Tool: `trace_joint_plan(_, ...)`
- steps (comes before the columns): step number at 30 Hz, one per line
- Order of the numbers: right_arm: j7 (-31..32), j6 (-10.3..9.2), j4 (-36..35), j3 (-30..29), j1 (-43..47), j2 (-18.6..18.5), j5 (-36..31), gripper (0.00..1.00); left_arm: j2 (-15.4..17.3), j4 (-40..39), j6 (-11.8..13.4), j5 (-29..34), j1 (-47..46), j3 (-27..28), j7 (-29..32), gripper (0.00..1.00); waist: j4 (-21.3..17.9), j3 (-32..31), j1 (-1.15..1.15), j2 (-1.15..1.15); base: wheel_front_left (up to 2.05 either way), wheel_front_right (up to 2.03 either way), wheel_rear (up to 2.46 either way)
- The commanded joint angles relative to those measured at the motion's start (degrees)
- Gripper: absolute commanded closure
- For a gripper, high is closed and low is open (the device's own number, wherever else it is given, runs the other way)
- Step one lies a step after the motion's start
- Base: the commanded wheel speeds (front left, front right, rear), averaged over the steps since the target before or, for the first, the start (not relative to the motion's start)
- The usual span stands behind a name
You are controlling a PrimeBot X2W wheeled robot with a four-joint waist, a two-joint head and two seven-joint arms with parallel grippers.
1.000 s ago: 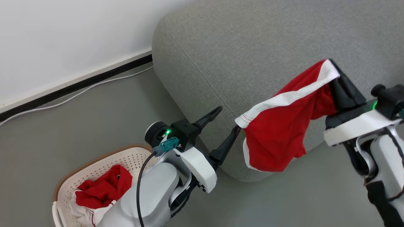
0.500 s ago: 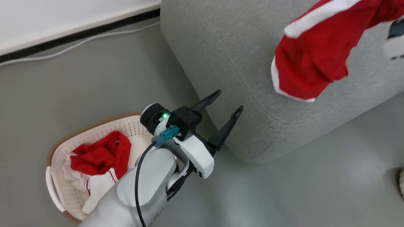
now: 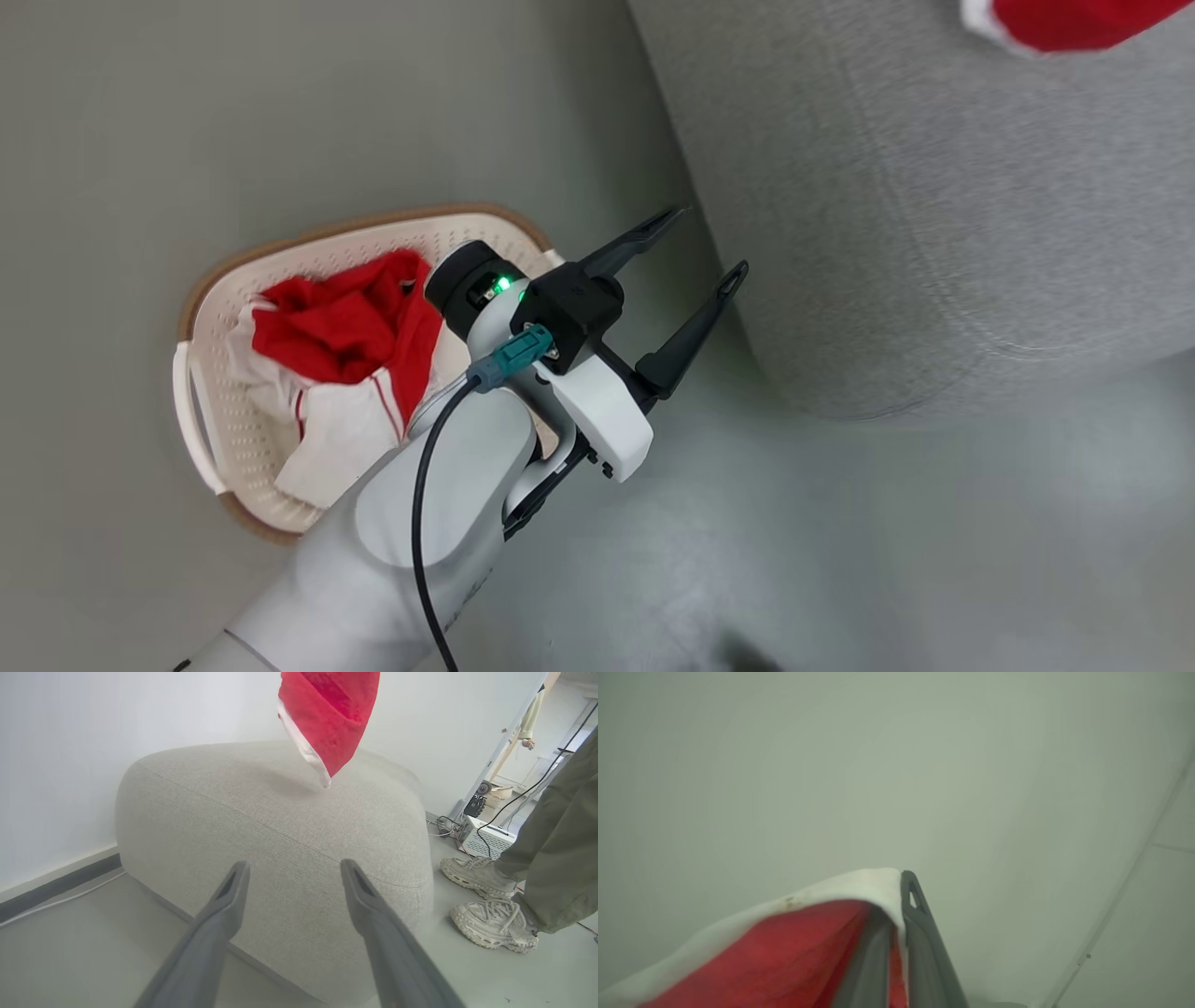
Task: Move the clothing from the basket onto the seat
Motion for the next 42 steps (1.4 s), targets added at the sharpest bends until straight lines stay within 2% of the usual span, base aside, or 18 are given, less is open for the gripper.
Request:
trace_joint_plan(1,-0.34,0.23,0.37,-1.55,-1.21,-2.48,-1.28,1.00,-0.47,-1.49,-0.41,0.56,-1.66,1.12,-0.35,0.00,2.95,3.27,0.00,0.00,0.00,0.00,0.00)
trace_joint_plan(9,-0.34,0.23,10.13,-11.29,-8.69,-7.04,-8.68,1.00,-0.68,-1.96,-0.41,1.47,-2.54,0.68,-0.35,0.00,5.80,7.88,0.00,0.00,0.00,0.00,0.00)
trace_joint_plan(16,-0.34,0.23,16.59,-18.12,-11.04,-6.48,-15.84,1.00,-0.85,-2.77,-0.41,2.00,-3.78,-0.27,-0.35,0.00,7.40,11.08,0.00,0.00,0.00,0.00,0.00)
trace_joint_plan(21,-0.14,0.23,24.58,-22.72,-10.87,-5.26,-19.41,1.00,-0.92,-2.84,-0.41,2.19,-4.79,-0.80,-0.35,0.00,8.14,13.04,0.00,0.00,0.00,0.00,0.00)
trace_joint_plan(29,-0.09,0.23,33.79,-22.44,-8.72,-0.71,-19.06,1.00,-0.97,-2.39,-0.41,2.15,-5.11,-0.24,-0.35,0.00,8.59,13.74,0.00,0.00,0.00,0.00,0.00)
trace_joint_plan(36,0.79,0.23,36.42,-19.94,-3.69,2.98,-14.53,1.00,-1.00,-3.25,-0.41,1.53,-4.45,0.71,-0.35,0.00,9.32,11.01,0.00,0.00,0.00,0.00,0.00)
trace_joint_plan(37,0.78,0.23,36.54,-19.20,-2.81,3.41,-13.90,0.64,-1.00,-3.42,-0.41,1.34,-4.23,0.81,-0.35,0.00,9.41,10.44,0.00,0.00,0.00,0.00,0.00)
trace_joint_plan(38,0.68,0.23,36.59,-18.61,-2.06,3.68,-13.12,0.03,-1.00,-3.53,-0.41,1.17,-4.03,0.86,-0.35,0.00,9.51,9.86,0.00,0.00,0.00,0.00,0.00)
trace_joint_plan(39,0.54,0.23,36.61,-18.08,-1.30,3.74,-12.40,0.00,-1.00,-3.69,-0.41,1.03,-3.84,0.95,-0.35,0.00,9.62,9.26,0.00,0.00,0.00,0.00,0.00)
trace_joint_plan(42,0.09,0.23,35.90,-16.31,1.47,4.20,-9.94,0.00,-1.01,-4.19,-0.41,0.59,-3.08,1.33,-0.35,0.00,10.10,7.15,0.00,0.00,0.00,0.00,0.00)
